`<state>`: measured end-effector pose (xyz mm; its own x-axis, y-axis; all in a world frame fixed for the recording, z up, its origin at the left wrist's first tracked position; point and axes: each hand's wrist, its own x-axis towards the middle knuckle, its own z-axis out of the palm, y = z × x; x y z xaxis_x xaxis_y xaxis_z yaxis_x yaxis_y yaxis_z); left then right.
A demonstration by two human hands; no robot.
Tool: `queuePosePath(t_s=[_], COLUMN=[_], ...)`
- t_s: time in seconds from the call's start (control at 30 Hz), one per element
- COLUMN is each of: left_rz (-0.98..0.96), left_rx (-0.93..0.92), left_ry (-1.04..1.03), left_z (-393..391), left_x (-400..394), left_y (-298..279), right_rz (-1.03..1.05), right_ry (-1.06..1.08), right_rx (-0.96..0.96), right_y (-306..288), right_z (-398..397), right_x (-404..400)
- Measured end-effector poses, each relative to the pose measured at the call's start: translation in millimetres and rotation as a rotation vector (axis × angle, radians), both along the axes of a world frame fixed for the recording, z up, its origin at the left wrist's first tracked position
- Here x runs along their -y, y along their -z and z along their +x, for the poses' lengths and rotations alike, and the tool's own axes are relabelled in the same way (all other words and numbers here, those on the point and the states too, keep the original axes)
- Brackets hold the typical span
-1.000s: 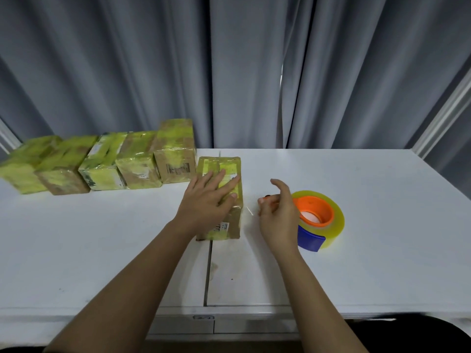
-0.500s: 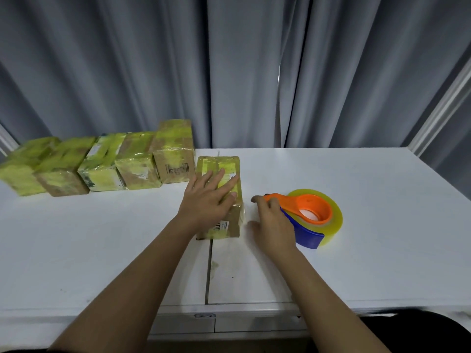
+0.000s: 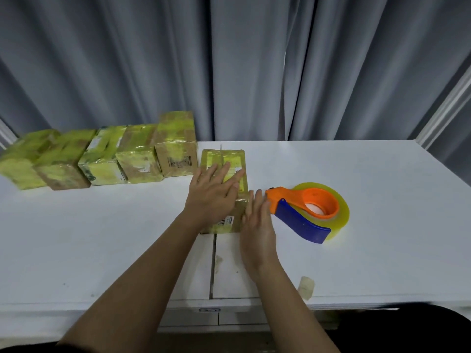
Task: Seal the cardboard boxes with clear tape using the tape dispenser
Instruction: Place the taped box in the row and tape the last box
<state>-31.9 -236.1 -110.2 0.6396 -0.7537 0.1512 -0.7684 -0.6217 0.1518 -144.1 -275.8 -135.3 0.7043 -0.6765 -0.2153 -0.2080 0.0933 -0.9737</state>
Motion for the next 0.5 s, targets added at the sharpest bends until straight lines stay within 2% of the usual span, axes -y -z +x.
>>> queuePosePath(t_s=[0.07, 0.1, 0.17, 0.27, 0.33, 0.4, 0.5], left_rz=[0.009, 0.016, 0.032, 0.017, -0.023, -0.084, -0.283], left_rx=[0.0, -0.01, -0.033, -0.013, 0.006, -0.075, -0.335], left_ry=[-0.008, -0.011, -0.003, 0.066, 0.144, 0.193, 0.214], left_z=[-0.4, -0.3, 0.3, 3.6, 8.3, 17.0, 27.6], left_x=[-0.1, -0.3, -0.7, -7.7, -14.9, -22.5, -35.8], left_y=[-0.6, -1.2, -2.2, -1.9, -4.3, -8.3, -11.4], right_rz=[0.319, 0.326, 0.137, -0.199, -0.38, -0.519, -0.863], right_ry=[-0.098, -0.141, -0.204, -0.049, -0.041, -0.173, -0.406], right_rx=[0.097, 0.066, 0.04, 0.176, 0.236, 0.213, 0.042], right_y=[-12.7, -12.4, -13.9, -16.6, -23.1, -32.0, -31.5], right_z=[-15.5, -20.8, -27.5, -27.6, -20.3, -6.2, 20.5], right_x=[-3.8, -2.1, 6.3, 32.6, 51.2, 64.3, 70.9])
